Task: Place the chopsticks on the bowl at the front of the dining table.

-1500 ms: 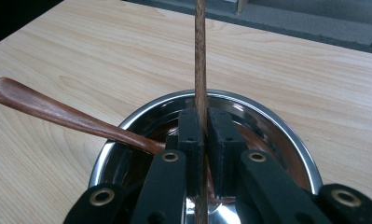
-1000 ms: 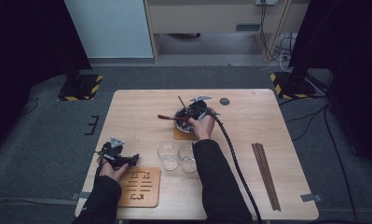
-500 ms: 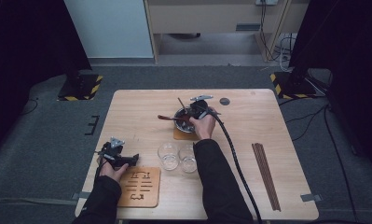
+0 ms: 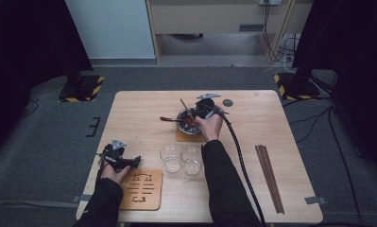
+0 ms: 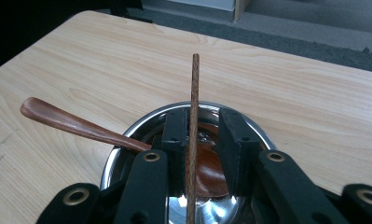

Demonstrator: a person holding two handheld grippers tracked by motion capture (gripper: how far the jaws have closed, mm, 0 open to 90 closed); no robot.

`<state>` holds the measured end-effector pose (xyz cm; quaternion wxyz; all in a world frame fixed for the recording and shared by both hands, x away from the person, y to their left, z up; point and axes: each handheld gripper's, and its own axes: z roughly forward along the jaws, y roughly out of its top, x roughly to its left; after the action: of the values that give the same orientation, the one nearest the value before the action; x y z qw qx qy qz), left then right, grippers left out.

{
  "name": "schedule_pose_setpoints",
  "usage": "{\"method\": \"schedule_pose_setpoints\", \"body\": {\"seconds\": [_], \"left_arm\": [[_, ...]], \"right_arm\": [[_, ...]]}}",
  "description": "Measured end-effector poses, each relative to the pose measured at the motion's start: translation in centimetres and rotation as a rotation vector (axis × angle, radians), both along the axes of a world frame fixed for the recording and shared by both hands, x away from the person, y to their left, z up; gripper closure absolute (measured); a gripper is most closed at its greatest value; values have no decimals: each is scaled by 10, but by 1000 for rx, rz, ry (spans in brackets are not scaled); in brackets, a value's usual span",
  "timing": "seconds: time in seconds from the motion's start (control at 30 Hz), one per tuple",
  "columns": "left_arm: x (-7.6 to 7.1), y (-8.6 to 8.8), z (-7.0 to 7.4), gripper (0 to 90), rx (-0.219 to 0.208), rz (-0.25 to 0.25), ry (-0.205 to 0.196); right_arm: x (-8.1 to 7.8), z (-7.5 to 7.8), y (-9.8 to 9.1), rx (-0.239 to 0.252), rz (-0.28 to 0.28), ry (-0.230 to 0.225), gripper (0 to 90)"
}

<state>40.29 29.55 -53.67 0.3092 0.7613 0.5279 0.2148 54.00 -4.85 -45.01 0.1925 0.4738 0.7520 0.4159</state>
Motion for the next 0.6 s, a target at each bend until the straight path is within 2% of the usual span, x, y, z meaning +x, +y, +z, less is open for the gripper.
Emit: {"method": "schedule_pose_setpoints", "body": {"seconds": [0.33,0.6], "left_arm": [[0,0,0,0,0,0,0],[0,0,0,0,1,-1,0]], "right_arm": [[-11,20,-23,11,-7,-31,678],[-19,29,-40,18,-3,-46,648]]}}
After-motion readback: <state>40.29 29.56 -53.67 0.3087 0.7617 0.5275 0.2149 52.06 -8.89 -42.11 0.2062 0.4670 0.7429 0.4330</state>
